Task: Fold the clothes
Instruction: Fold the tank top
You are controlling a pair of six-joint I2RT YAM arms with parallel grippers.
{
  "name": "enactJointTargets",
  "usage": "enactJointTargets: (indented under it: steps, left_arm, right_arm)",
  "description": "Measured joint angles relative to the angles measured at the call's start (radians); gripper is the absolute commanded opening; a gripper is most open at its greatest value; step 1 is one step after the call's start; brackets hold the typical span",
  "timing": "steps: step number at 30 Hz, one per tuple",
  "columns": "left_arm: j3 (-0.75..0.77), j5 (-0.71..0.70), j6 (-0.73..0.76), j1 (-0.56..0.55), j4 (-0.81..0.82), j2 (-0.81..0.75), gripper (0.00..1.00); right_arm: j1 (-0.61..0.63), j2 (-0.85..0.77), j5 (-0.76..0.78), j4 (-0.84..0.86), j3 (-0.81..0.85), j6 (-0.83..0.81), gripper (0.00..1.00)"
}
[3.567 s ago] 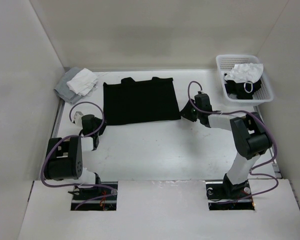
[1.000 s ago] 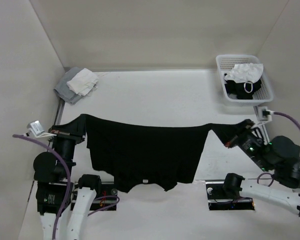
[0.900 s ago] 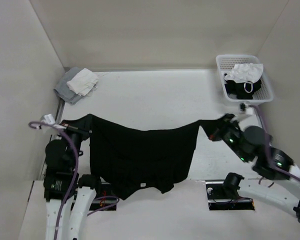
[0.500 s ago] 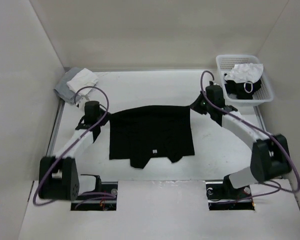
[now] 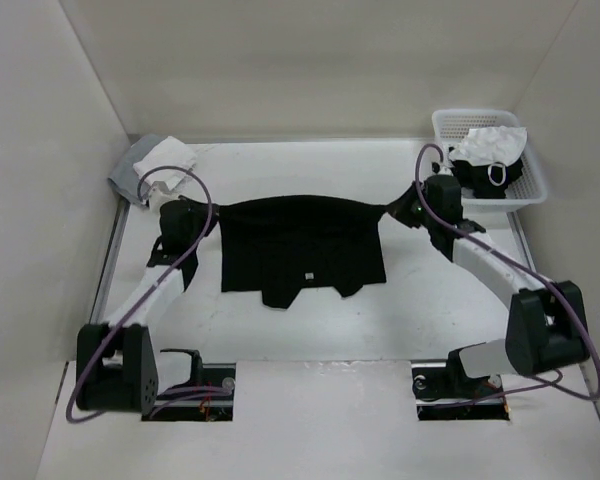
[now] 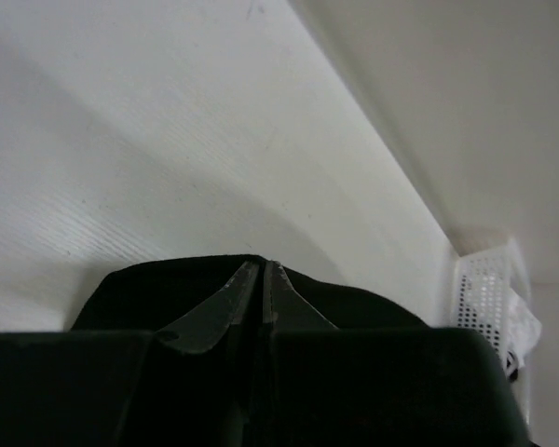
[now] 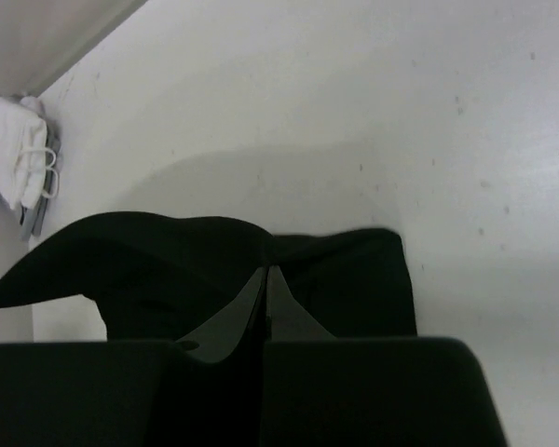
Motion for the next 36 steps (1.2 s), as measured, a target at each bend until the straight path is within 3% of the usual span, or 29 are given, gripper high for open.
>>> enactJointTargets:
  steps: [7,13,17,23,27,30,33,36]
  left_arm:
    - [-0.273,0.039,-0.005,0.026,-0.016,-0.394,0.02]
    - [-0.420,0.085,-0.008,0.032,-0.236,-0.809,0.02]
    - [-0.435,0.090,-0.007,0.017,-0.410,-1.007,0.01]
    - [-0.451,0.043,-0.012,-0.032,-0.631,-1.056,0.07]
    - [-0.452,-0.030,-0.032,-0.069,-0.737,-1.050,0.26]
    - [-0.449,-0.097,-0.040,-0.076,-0.783,-1.072,0.28]
    - [-0.418,-0.159,-0.036,-0.088,-0.787,-1.074,0.28]
    - [-0.386,-0.185,-0.034,-0.142,-0.697,-1.003,0.27]
  right_arm:
    - [0.029,-0.312,0.034,0.034,-0.360,0.042,0.00]
    - [0.048,-0.566,0.063,0.003,-0.539,0.077,0.00]
    - [0.051,-0.637,0.091,-0.025,-0.601,0.108,0.00]
    - [0.066,-0.637,0.103,-0.060,-0.684,0.175,0.05]
    - [0.068,-0.622,0.112,-0.071,-0.692,0.206,0.29]
    - [0.068,-0.621,0.124,-0.068,-0.692,0.205,0.48]
    - [0.068,-0.582,0.135,-0.060,-0.677,0.188,0.57]
    - [0.068,-0.454,0.133,-0.028,-0.616,0.154,0.58]
